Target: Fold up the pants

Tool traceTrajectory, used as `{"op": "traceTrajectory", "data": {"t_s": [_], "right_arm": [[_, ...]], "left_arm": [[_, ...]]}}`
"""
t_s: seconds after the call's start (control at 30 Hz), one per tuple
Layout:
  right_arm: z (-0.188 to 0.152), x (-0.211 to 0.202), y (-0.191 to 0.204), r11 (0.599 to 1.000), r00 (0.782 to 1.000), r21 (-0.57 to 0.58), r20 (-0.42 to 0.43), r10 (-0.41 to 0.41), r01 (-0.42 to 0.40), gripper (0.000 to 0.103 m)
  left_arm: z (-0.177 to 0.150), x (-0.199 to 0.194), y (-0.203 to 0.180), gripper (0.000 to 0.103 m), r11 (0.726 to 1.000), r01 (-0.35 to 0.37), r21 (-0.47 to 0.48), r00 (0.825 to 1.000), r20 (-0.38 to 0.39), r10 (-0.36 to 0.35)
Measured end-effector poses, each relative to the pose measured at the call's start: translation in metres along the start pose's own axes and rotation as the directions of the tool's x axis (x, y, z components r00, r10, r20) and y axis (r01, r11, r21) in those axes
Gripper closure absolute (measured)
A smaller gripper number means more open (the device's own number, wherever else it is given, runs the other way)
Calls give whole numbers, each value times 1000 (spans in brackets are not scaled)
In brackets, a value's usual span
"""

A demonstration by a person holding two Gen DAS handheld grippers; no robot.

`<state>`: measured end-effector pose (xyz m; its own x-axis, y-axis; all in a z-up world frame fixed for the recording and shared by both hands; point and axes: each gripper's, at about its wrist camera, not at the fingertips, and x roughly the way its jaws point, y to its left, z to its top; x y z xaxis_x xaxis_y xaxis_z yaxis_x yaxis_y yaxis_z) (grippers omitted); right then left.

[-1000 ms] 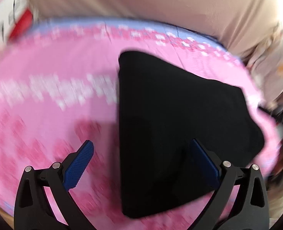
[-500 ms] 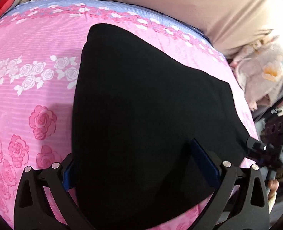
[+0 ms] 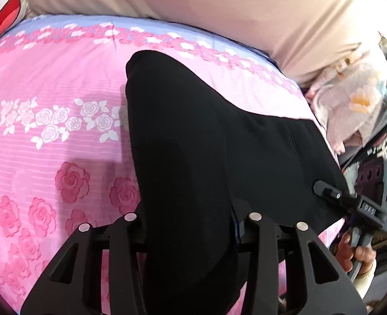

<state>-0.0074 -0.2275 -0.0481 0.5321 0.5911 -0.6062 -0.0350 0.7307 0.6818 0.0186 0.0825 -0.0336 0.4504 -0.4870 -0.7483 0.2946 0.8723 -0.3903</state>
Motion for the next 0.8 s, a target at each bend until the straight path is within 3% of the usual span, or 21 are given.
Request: {"op": "traceTrajectory", "data": {"t_s": [0.1, 0.17, 0.23, 0.3, 0.37, 0.4, 0.5, 0.57, 0.8], "right_arm": [[-9, -15, -1, 1000, 1000, 2, -27, 3, -3, 61], [-19, -20, -11, 1000, 998, 11, -57, -14, 15, 58], [-28, -13, -23, 998, 995, 19, -84, -61, 63, 47], [-31, -10, -33, 998, 998, 57, -62, -23, 26, 45], [-29, -8, -30, 998, 998, 44, -61, -32, 35, 48], [-27, -7, -27, 999, 998, 34, -56, -39, 41, 56], [-23, -12, -15, 1000, 999, 4, -33, -28, 29, 60], [-20, -17, -9, 1000, 1000, -10, -25, -7, 7, 60], [-10, -44, 29, 994, 999, -103, 25, 46, -43, 61]], "left_arm": [[-15, -11, -6, 62, 999, 37, 4, 998, -50, -37], [-23, -7, -5, 55, 999, 39, -8, 996, -80, -40], [-30, 6, 1, 28, 999, -5, -33, 995, -98, 2], [-30, 14, 5, 12, 996, 30, -80, 996, -76, -36], [-28, 18, -5, 16, 999, -2, -55, 997, -72, -2], [-27, 21, -11, 25, 999, -24, -31, 997, -70, 22], [-22, 4, -17, 60, 1000, -21, 7, 999, -24, 21], [-17, -12, -16, 63, 999, 36, -1, 999, -7, -36], [-9, -55, -38, 64, 994, 72, 80, 995, 63, -78]]}}
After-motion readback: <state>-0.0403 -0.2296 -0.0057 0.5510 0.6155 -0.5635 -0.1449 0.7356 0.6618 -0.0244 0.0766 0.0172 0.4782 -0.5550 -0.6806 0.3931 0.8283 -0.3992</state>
